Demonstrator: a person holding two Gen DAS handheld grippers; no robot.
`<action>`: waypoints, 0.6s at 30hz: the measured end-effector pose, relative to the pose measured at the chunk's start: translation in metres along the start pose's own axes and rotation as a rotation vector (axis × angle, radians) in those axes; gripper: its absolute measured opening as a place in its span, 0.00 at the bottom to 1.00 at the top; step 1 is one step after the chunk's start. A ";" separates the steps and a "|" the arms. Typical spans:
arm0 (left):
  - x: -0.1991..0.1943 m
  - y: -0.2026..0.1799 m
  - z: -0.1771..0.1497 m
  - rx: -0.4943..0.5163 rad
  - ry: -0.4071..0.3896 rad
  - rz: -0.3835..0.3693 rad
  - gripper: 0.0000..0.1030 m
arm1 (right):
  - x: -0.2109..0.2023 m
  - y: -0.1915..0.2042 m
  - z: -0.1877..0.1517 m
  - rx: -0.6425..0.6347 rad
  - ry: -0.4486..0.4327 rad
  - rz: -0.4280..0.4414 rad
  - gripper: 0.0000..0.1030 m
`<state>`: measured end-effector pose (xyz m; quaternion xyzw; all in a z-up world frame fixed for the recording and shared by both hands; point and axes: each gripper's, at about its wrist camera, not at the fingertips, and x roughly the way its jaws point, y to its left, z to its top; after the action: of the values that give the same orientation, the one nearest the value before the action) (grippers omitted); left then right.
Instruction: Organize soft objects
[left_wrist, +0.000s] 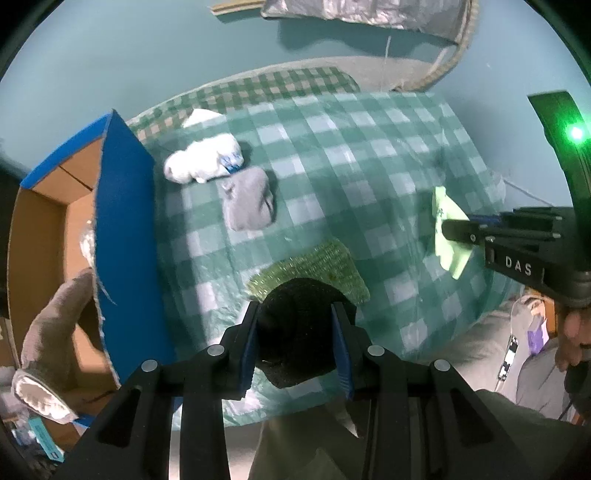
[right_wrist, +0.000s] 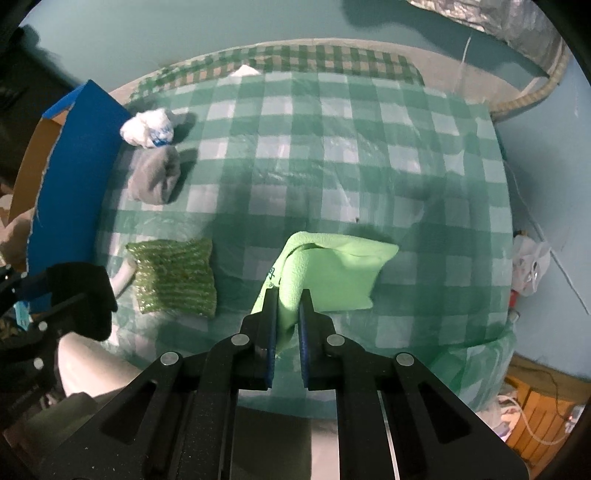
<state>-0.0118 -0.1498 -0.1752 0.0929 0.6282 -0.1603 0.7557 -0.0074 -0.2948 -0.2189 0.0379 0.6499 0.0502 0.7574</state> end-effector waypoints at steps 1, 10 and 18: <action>-0.002 0.001 0.001 -0.005 -0.003 0.000 0.35 | -0.002 0.002 0.002 -0.003 -0.004 0.001 0.09; -0.022 0.026 0.008 -0.076 -0.042 0.009 0.35 | -0.019 0.024 0.017 -0.044 -0.040 0.018 0.09; -0.037 0.045 0.008 -0.120 -0.072 0.037 0.35 | -0.033 0.051 0.030 -0.114 -0.064 0.036 0.09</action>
<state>0.0061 -0.1059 -0.1405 0.0535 0.6074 -0.1115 0.7847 0.0161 -0.2486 -0.1754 0.0080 0.6208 0.0992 0.7776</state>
